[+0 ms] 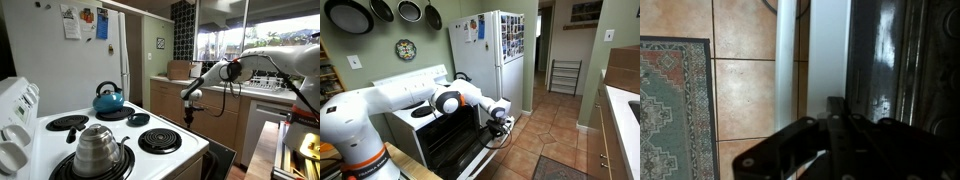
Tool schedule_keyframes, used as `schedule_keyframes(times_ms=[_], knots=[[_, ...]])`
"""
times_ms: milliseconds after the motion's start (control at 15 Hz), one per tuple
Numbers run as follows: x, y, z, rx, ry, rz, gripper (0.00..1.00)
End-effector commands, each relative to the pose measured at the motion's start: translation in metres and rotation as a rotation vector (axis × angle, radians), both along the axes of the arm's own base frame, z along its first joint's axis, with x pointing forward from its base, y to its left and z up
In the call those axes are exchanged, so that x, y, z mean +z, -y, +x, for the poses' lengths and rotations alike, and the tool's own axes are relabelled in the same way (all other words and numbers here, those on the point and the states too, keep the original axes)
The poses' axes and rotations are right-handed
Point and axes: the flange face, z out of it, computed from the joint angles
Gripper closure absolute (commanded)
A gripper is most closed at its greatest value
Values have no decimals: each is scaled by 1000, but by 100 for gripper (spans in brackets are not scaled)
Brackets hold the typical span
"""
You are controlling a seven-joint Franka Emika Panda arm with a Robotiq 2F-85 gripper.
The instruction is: Close the oven door fully
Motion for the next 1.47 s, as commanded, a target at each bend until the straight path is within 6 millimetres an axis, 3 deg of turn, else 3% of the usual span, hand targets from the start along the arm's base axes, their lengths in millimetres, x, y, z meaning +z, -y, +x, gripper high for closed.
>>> schedule_keyframes(times_ms=[0,667,1400], knots=[[-12,-7,-5,-29,-15,-25,97],[-23,-9,-8,-101,-8,-100,97],[-25,2,-8,-171,39,-226,98]])
